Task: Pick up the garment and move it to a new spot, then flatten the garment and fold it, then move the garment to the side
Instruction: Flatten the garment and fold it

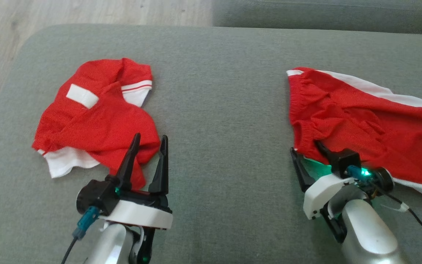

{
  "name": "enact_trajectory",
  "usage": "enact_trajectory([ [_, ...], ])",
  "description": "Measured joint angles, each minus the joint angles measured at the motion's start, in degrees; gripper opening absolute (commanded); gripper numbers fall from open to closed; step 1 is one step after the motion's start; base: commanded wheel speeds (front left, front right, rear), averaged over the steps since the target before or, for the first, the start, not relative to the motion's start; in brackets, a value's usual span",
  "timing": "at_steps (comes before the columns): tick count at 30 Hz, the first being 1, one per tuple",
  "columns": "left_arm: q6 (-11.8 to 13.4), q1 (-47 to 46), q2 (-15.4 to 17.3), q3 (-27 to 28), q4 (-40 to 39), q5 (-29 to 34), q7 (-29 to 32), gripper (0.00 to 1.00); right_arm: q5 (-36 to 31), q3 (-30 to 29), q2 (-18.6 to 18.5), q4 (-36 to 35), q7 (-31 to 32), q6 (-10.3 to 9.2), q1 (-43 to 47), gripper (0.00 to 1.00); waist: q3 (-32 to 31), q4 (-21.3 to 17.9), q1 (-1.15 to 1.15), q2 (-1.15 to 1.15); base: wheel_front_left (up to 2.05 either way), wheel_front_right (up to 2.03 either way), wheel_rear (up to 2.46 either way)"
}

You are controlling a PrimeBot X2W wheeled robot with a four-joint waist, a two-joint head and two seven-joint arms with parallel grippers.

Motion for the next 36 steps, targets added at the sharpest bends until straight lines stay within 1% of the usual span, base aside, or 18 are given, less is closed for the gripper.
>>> enact_trajectory([
  [1,0.0,-0.1,0.0,-0.4,0.0,0.0,0.0,1.0,-0.6,-1.2,-0.1,2.2,0.0,0.0,-1.1,1.0,0.4,0.9,0.0,0.0,0.0,0.0,0.0],
  [3,0.0,-0.1,0.0,-0.6,0.0,0.0,0.0,1.0,-0.1,-1.8,-0.1,4.0,-0.5,0.0,-2.1,1.0,0.6,1.7,0.0,0.0,0.0,0.0,0.0],
  [4,0.0,-0.1,0.0,-0.6,0.0,0.0,0.0,1.0,-0.1,-1.8,-0.1,4.0,-0.5,0.0,-2.1,0.38,0.6,1.7,0.0,0.0,0.0,0.0,0.0],
  [5,0.0,-0.1,0.0,-0.6,0.0,0.0,0.0,1.0,0.7,-1.9,-0.1,4.8,-0.9,0.0,-2.6,0.0,0.8,2.0,0.0,0.0,0.0,0.0,0.0],
  [7,0.0,-0.1,0.0,-0.7,0.1,0.0,0.0,1.0,2.5,-1.4,-0.2,6.0,-1.9,0.0,-3.5,0.0,0.8,2.4,0.0,0.0,0.0,0.0,0.0],
  [10,0.1,-0.1,0.0,-0.8,0.2,0.0,0.0,1.0,6.5,1.1,-0.2,6.9,-3.2,0.0,-4.7,0.0,0.8,2.5,-0.01,0.0,0.0,0.0,0.0],
  [14,0.3,-0.1,0.0,-0.7,0.4,0.0,0.0,1.0,12.4,5.9,-0.3,7.0,-4.2,0.0,-5.3,0.0,0.4,1.9,0.0,0.0,0.0,0.0,0.0],
  [16,0.3,-0.1,0.0,-0.6,0.5,0.0,0.0,1.0,15.6,9.1,-0.4,6.5,-4.2,0.0,-5.3,0.0,0.1,1.6,0.0,0.0,0.0,0.0,0.0],
  [24,0.3,0.0,0.0,-0.6,0.8,0.0,0.0,1.0,28.1,23.2,-0.6,-0.7,-2.1,0.0,-5.1,0.0,-2.0,0.4,-0.01,0.0,0.0,0.0,0.0],
  [28,0.3,0.1,0.0,-0.5,1.1,0.0,0.0,1.0,31.8,28.8,-0.7,-3.5,0.5,0.0,-4.9,0.0,-3.0,0.1,-0.01,0.0,0.0,0.0,0.0],
  [31,0.3,0.2,0.0,-0.3,1.1,0.0,0.0,1.0,33.8,31.7,-1.1,-3.9,1.9,0.0,-4.6,0.0,-3.3,-0.1,-0.01,0.0,0.0,0.0,0.0],
  [32,0.3,0.2,0.0,-0.2,1.2,0.0,0.0,1.0,34.0,32.1,-1.3,-3.8,2.1,0.0,-4.6,0.71,-3.4,-0.1,-0.01,0.0,0.0,0.0,0.0],
  [33,0.3,0.2,0.0,-0.2,1.2,0.1,0.0,1.0,34.2,32.3,-1.5,-3.4,2.7,0.0,-4.6,1.0,-3.5,-0.2,-0.01,0.0,0.0,0.0,0.0],
  [36,0.3,0.3,0.0,0.2,1.3,0.1,0.0,1.0,34.7,32.8,-2.1,-2.6,3.0,0.0,-4.6,1.0,-3.8,-0.7,-0.01,0.0,0.0,0.0,0.0],
])
